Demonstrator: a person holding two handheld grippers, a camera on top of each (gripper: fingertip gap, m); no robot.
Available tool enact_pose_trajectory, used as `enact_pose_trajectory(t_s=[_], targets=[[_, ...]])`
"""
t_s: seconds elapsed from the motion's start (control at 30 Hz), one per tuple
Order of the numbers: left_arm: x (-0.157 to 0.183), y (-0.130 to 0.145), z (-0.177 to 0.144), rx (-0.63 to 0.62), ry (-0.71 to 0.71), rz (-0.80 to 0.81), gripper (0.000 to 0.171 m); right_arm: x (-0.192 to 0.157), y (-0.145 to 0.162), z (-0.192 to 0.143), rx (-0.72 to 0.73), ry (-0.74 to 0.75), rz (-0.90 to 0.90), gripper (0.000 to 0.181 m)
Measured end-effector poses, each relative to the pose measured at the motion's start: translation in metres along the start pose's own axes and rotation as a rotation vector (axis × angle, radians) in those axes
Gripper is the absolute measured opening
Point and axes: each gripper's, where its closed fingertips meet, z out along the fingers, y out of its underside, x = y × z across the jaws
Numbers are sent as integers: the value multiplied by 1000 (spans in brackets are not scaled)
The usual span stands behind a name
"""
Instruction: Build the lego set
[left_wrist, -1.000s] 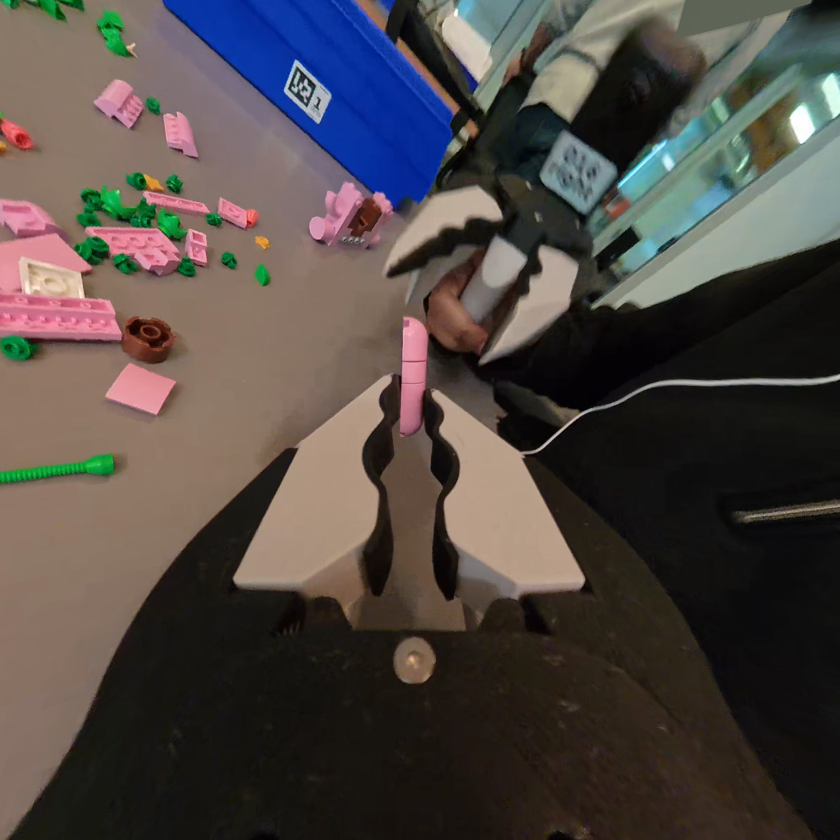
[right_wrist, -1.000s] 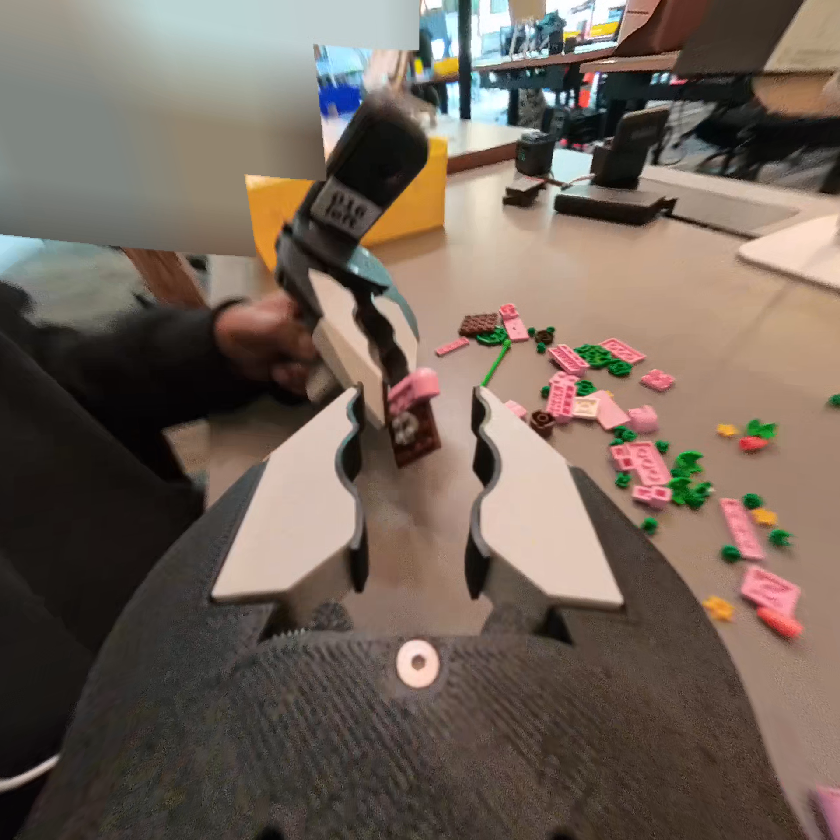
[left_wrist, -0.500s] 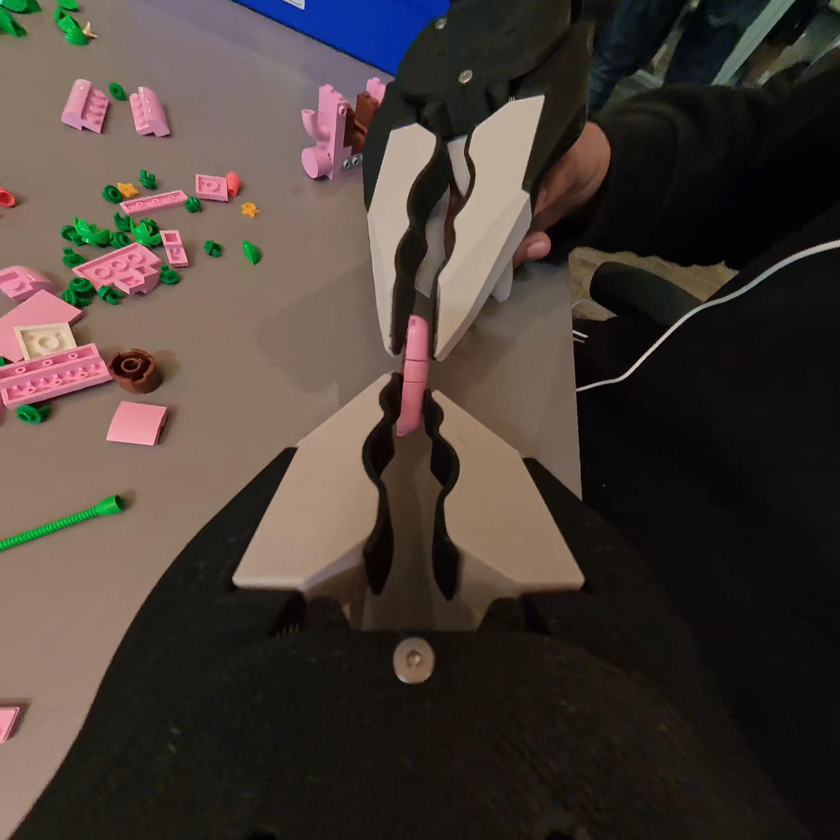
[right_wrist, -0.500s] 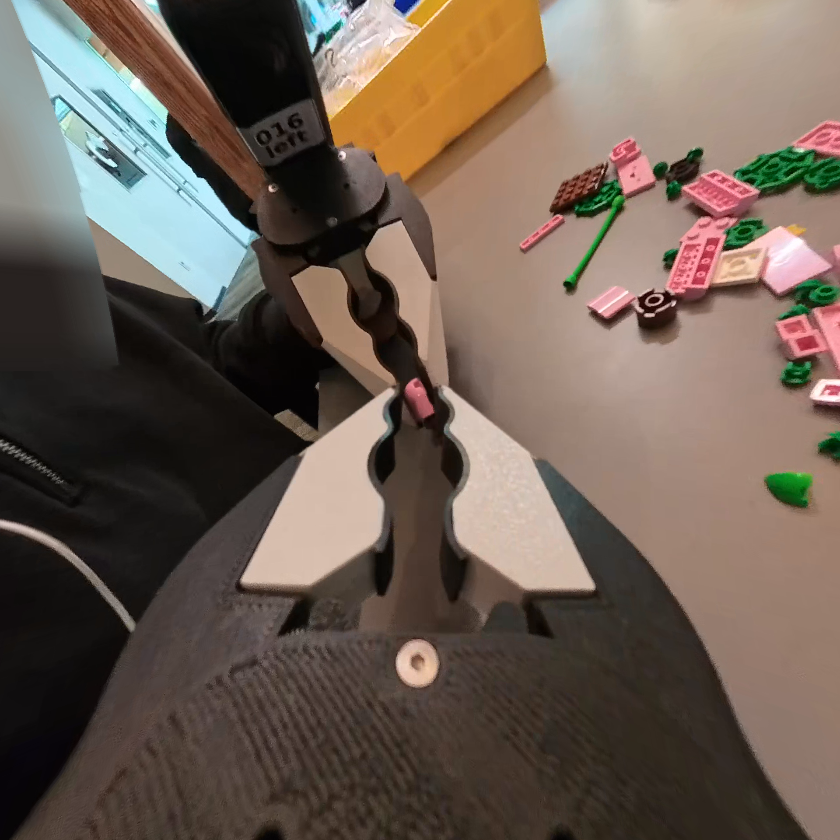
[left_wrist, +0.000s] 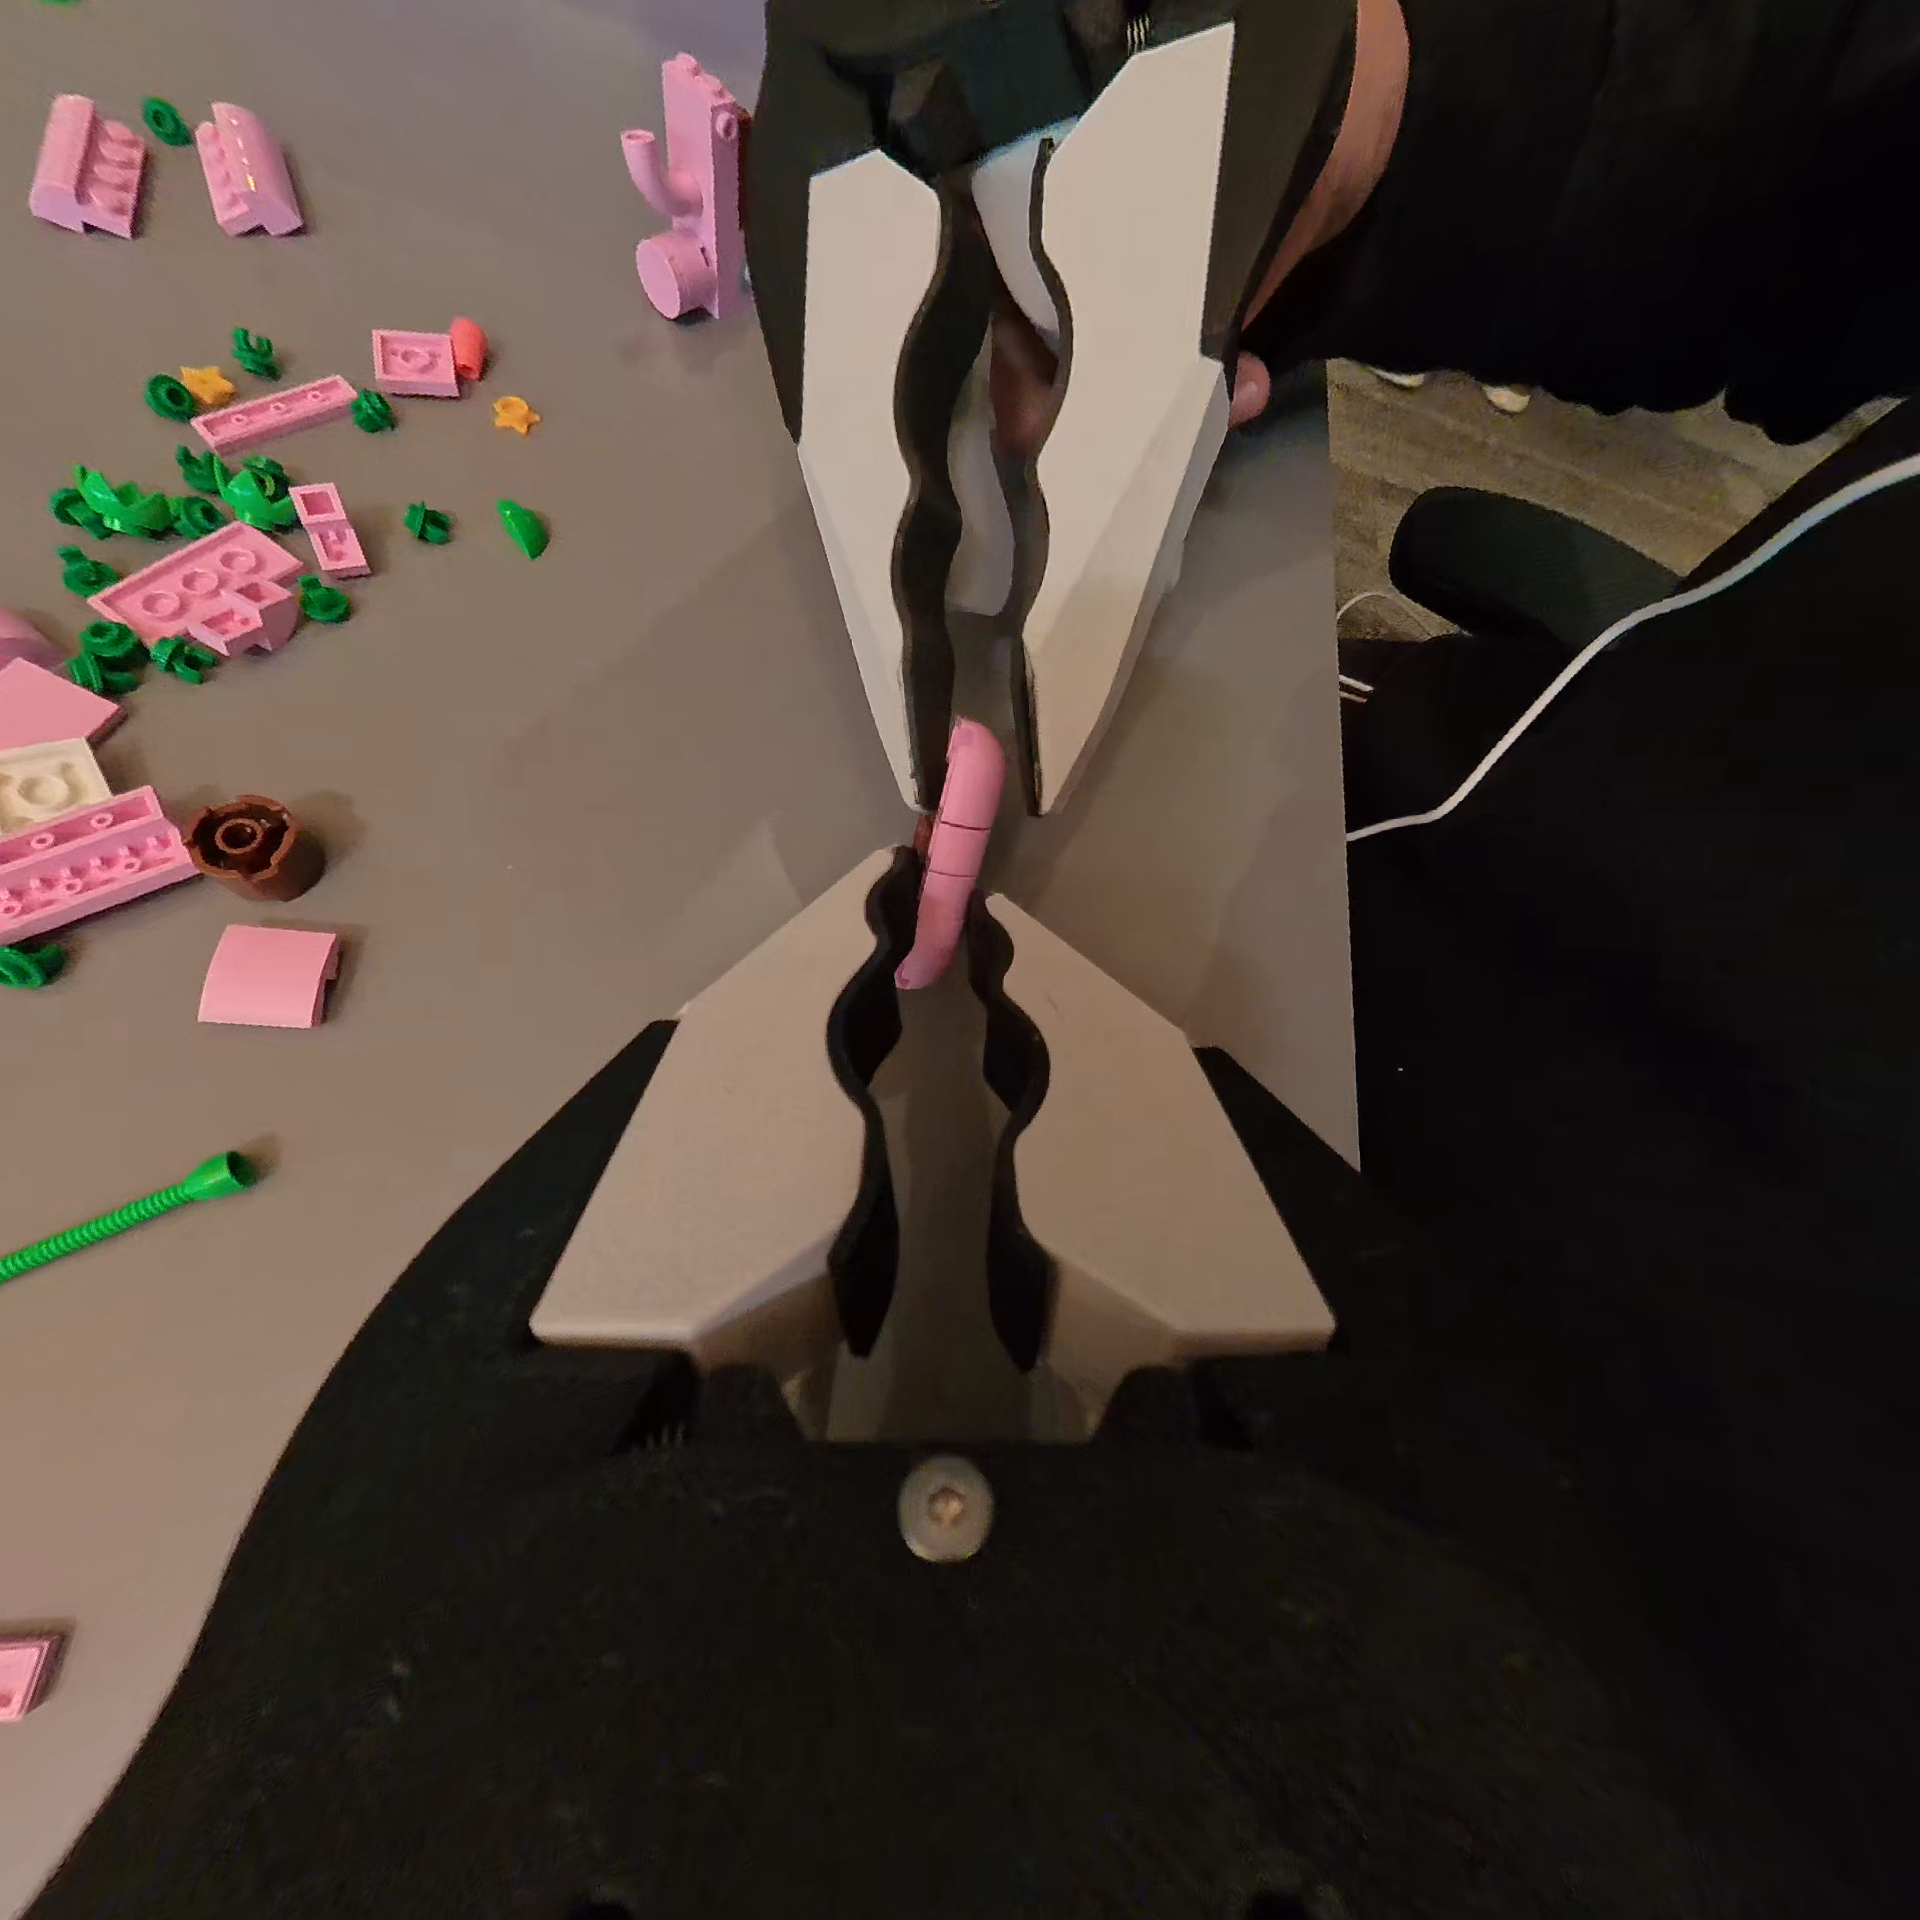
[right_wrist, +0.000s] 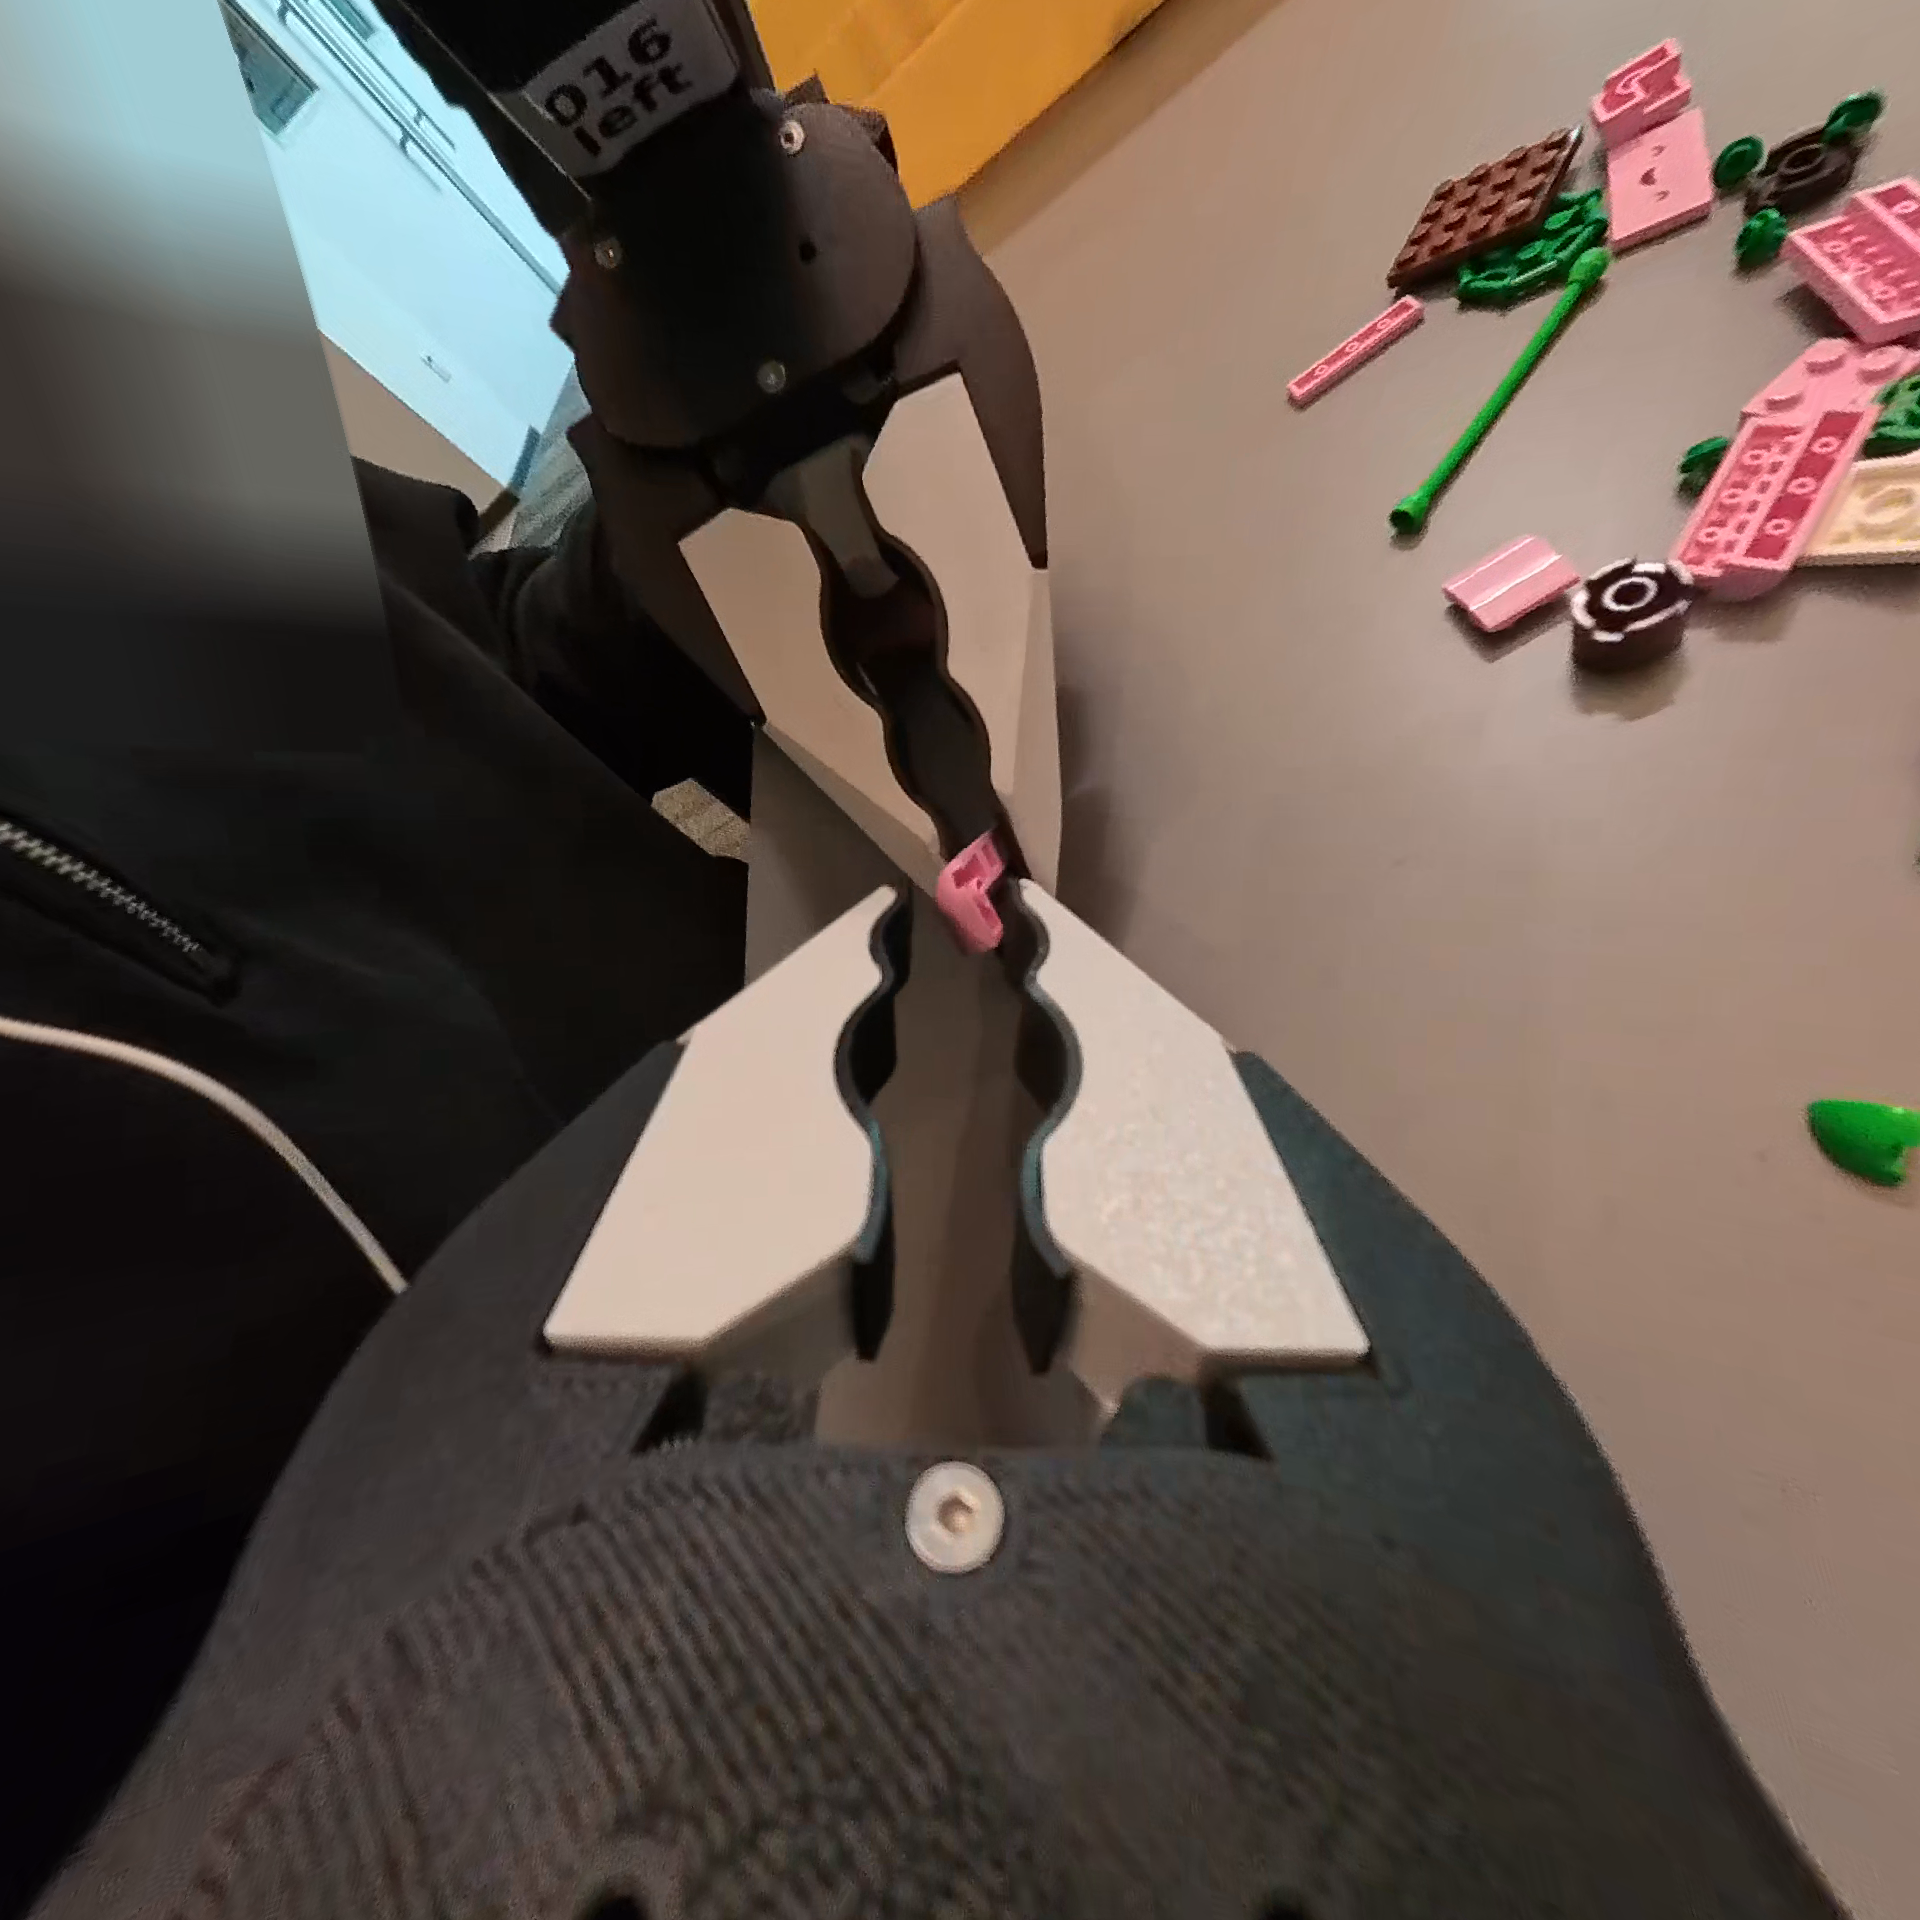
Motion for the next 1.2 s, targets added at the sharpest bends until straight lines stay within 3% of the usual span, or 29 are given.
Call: enact_pose_trajectory(t_s=[0.3, 0.73, 0.87, 0.93, 1.03, 1.13, 1.2], targets=[[-1, 4, 3, -33, -13, 6, 8, 2, -1, 2, -23, -16, 37, 11], [0, 8, 6, -68, -9, 10, 6, 5, -1, 9, -84, 66, -55, 10], [1, 1, 1, -6, 17, -15, 7, 4, -10, 6, 5, 38, 18, 10], [2, -3, -4, 34, 63, -56, 7, 8, -15, 3, 47, 56, 39, 24], [2, -5, -7, 57, 119, -131, 8, 19, -13, -2, 23, 198, -125, 45], [1, -11, -14, 123, 179, -216, 8, 20, -13, -6, -28, 340, -335, 47], [1, -19, -23, 203, 258, -290, 8, 14, -16, -5, -8, 327, -336, 45]])
